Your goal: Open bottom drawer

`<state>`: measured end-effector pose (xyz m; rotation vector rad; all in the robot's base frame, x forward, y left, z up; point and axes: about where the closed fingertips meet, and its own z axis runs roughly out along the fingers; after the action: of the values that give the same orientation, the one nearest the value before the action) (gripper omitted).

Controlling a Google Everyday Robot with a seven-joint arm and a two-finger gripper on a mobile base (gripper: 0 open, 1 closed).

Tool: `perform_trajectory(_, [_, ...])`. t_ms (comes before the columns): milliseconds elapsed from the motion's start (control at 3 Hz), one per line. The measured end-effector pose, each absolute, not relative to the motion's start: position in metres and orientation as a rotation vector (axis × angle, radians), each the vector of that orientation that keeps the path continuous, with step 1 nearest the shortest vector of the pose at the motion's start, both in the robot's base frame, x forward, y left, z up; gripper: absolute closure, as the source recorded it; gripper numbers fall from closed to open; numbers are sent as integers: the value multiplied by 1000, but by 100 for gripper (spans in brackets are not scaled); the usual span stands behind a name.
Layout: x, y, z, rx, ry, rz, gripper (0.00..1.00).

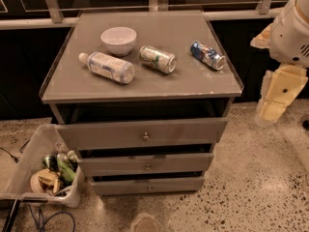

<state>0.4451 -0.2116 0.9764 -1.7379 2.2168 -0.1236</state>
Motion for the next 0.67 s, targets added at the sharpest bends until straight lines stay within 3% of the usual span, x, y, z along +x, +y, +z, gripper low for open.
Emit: perform_trajectory(667, [484,-211,905,-1705,2208,6,0])
